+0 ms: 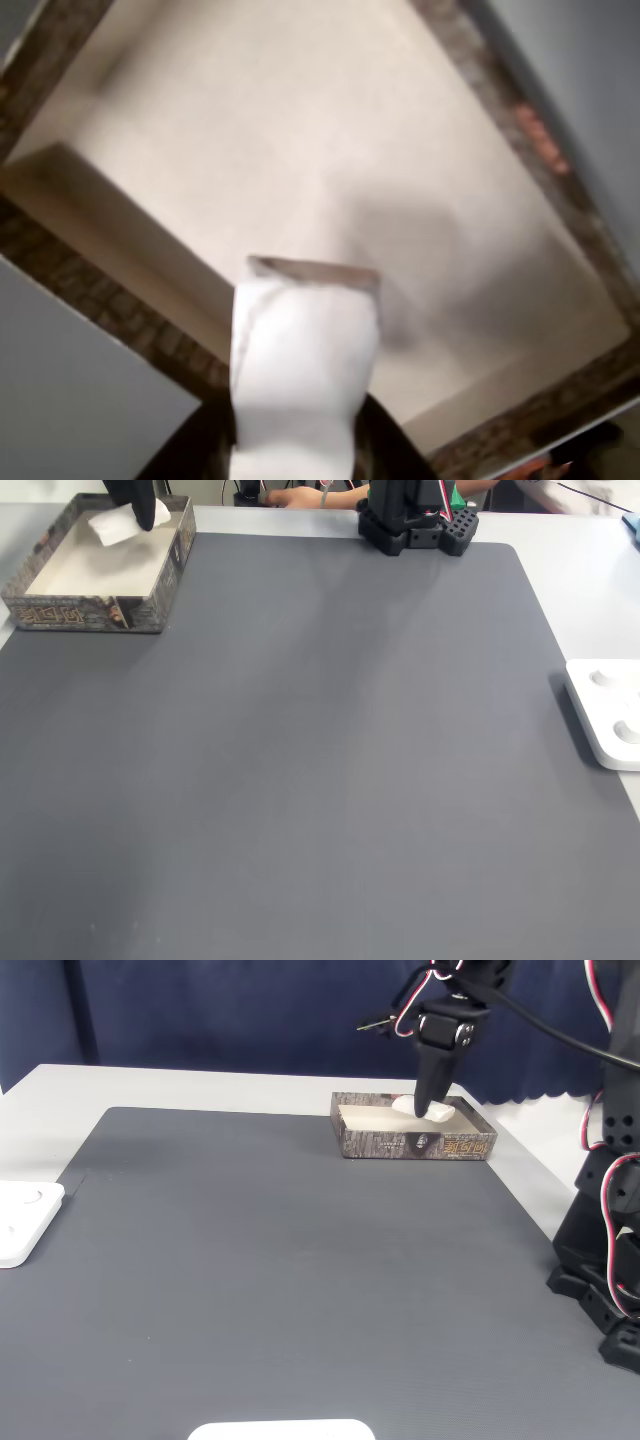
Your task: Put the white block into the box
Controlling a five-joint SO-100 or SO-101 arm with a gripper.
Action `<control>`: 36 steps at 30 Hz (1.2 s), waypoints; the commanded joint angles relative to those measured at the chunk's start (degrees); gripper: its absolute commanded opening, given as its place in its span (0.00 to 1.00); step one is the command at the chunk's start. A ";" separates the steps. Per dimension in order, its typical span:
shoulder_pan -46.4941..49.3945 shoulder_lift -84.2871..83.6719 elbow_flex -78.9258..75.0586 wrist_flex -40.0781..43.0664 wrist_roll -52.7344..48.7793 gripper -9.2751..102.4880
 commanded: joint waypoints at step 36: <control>-4.48 -12.13 -16.52 -5.54 51.94 0.07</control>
